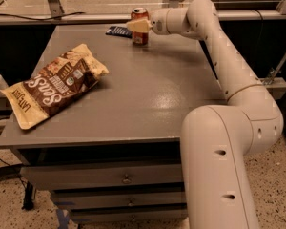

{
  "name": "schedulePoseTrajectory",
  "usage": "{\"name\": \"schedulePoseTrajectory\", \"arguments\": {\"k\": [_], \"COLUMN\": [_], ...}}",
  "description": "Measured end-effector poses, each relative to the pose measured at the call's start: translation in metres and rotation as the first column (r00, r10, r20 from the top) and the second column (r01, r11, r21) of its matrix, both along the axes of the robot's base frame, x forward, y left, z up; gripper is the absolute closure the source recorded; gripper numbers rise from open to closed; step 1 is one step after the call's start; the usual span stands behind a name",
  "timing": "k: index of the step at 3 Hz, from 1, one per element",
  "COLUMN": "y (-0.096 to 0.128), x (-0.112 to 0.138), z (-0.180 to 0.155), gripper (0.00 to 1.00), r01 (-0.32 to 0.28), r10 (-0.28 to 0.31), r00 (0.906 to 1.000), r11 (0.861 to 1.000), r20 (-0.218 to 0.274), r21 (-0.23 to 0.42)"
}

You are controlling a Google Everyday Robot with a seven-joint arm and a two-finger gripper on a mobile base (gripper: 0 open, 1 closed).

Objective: Move coke can near rxbar blueberry

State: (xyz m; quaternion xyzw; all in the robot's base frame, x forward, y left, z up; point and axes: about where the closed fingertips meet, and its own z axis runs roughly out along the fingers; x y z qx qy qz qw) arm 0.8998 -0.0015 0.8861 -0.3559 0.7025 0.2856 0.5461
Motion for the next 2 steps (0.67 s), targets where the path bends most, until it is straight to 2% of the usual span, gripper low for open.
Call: {"name": "schedulePoseTrajectory", "arguments": {"k": [1, 2], "y": [0.0000, -0.0054], "x": [0.0000, -0.0018], "z": [0.0001, -0.0050], "gripper": [0.00, 0.00], "r01": [0.000, 0.000], "r10": [0.000, 0.000], "r00": [1.0000, 0.9998], "r11": [1.000, 1.000], "r20": [0.000, -0.019], "r21": [0.000, -0.010]}}
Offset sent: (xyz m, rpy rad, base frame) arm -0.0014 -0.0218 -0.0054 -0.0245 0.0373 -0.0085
